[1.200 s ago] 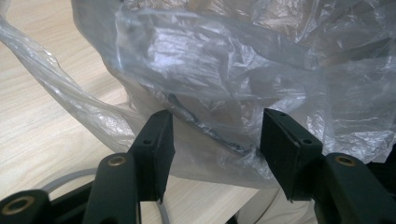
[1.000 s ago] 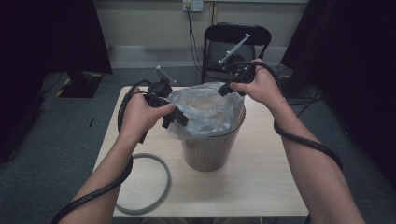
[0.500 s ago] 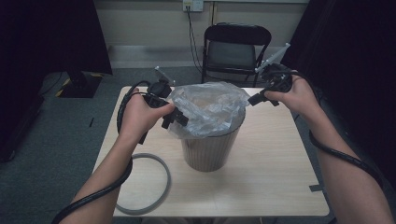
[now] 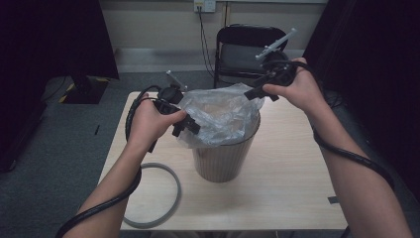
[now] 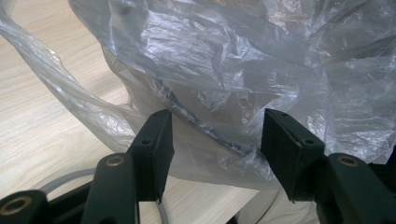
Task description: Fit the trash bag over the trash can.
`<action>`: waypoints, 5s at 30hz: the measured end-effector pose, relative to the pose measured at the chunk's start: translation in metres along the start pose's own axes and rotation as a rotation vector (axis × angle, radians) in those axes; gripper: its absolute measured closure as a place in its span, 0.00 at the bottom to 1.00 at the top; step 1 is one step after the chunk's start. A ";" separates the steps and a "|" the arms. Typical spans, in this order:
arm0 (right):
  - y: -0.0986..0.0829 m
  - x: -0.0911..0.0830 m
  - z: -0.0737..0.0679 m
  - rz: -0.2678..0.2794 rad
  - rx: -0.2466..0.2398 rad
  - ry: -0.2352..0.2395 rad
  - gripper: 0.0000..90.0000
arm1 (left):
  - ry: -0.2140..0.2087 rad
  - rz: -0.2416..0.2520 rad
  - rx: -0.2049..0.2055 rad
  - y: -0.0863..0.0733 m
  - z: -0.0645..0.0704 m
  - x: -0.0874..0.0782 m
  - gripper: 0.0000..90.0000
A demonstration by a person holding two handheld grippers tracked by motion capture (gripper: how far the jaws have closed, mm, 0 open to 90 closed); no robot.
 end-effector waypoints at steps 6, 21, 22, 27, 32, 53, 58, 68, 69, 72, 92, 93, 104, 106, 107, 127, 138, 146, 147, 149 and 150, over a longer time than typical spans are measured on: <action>0.020 0.040 -0.018 -0.027 -0.063 -0.011 0.40 | 0.004 -0.003 0.002 0.000 0.000 0.000 0.49; 0.006 0.045 -0.014 -0.137 -0.087 0.123 1.00 | -0.004 0.015 -0.004 -0.002 -0.002 -0.002 0.48; 0.003 0.042 -0.012 -0.142 -0.082 0.131 1.00 | -0.002 0.016 -0.002 -0.002 -0.002 -0.002 0.47; -0.021 0.016 0.009 -0.096 -0.022 0.139 1.00 | 0.002 0.014 0.001 -0.002 0.002 -0.002 0.48; -0.047 -0.002 0.024 -0.053 0.019 0.159 1.00 | 0.001 0.010 -0.007 -0.002 0.001 -0.001 0.47; -0.096 0.028 0.034 -0.154 0.050 0.196 1.00 | -0.044 0.042 -0.031 -0.007 -0.002 -0.004 0.46; -0.095 0.030 0.034 -0.153 0.049 0.181 0.97 | -0.034 0.047 -0.018 -0.007 -0.001 -0.007 0.46; -0.081 0.001 0.042 -0.003 0.109 0.135 0.62 | 0.014 0.066 -0.004 -0.005 -0.007 -0.014 0.41; -0.079 -0.003 0.043 0.026 0.124 0.124 0.60 | 0.010 0.066 -0.008 -0.005 -0.008 -0.014 0.42; -0.072 -0.011 0.047 0.070 0.152 0.099 0.55 | 0.021 0.067 0.000 -0.007 -0.009 -0.016 0.43; -0.058 0.021 0.053 0.021 0.285 0.041 0.91 | 0.006 0.068 0.025 -0.008 -0.010 -0.014 0.48; -0.059 0.024 0.052 0.009 0.281 0.039 0.94 | 0.009 0.067 0.025 -0.009 -0.010 -0.014 0.48; -0.072 0.059 0.042 -0.103 0.200 0.041 1.00 | -0.007 0.080 0.033 -0.013 -0.009 -0.013 0.50; -0.077 0.061 0.039 -0.086 0.199 0.068 1.00 | -0.006 0.084 0.037 -0.014 -0.009 -0.013 0.50; -0.079 0.061 0.038 -0.080 0.197 0.070 1.00 | -0.010 0.079 0.038 -0.014 -0.008 -0.014 0.50; -0.093 0.023 0.056 0.055 0.275 0.021 0.68 | -0.044 0.063 0.043 -0.017 0.002 -0.010 0.48; -0.090 -0.008 0.056 0.096 0.298 0.027 0.57 | -0.033 0.033 0.063 -0.015 0.015 -0.007 0.49; -0.077 -0.012 0.049 0.110 0.277 0.041 0.54 | -0.031 0.019 0.070 -0.013 0.020 -0.004 0.46; -0.075 -0.013 0.048 0.112 0.278 0.042 0.54 | -0.031 0.020 0.072 -0.013 0.021 -0.004 0.46; -0.074 -0.013 0.047 0.113 0.282 0.040 0.51 | -0.031 0.019 0.077 -0.014 0.021 -0.004 0.47; -0.073 -0.013 0.046 0.117 0.285 0.037 0.51 | -0.030 0.017 0.082 -0.015 0.022 -0.004 0.47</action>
Point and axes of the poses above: each handheld gripper's, and its own axes: x roughly forward along the jaws, y roughly out of its top, z roughly to its right, the point moved 1 cm from there along x, roughly forward along the jaws, and after that the axes turned 11 degrees about x, right-handed, at the moved point
